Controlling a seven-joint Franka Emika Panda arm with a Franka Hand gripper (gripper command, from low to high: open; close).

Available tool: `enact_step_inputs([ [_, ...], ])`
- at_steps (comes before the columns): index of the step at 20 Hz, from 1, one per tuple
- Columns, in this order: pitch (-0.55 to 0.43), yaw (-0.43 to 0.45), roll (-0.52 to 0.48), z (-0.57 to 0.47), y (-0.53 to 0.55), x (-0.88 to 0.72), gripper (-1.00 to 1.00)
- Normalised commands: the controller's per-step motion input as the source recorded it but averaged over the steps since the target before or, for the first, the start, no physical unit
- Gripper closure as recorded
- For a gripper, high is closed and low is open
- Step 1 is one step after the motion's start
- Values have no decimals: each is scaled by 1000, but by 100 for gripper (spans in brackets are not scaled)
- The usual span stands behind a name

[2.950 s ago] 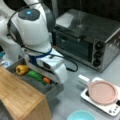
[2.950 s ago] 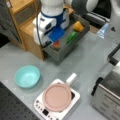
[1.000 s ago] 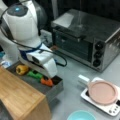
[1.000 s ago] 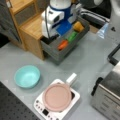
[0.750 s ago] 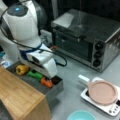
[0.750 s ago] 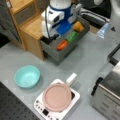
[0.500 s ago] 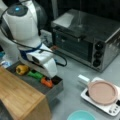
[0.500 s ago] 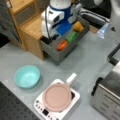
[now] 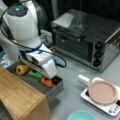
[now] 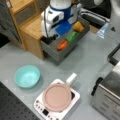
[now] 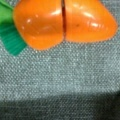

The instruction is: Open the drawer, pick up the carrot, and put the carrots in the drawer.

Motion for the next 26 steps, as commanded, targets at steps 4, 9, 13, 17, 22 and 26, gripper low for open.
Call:
enact_step_inputs([
  [4, -212, -359, 222, -146, 160, -81, -100],
  [9, -269, -487, 130, -115, 295, -166, -100],
  [13, -321, -683, -35, -80, 479, -363, -100],
  [17, -307, -530, -146, -188, 438, -383, -100],
  [22, -231, -298, -123, -195, 259, -267, -100],
  [26, -112, -292, -12, -72, 264, -188, -100],
])
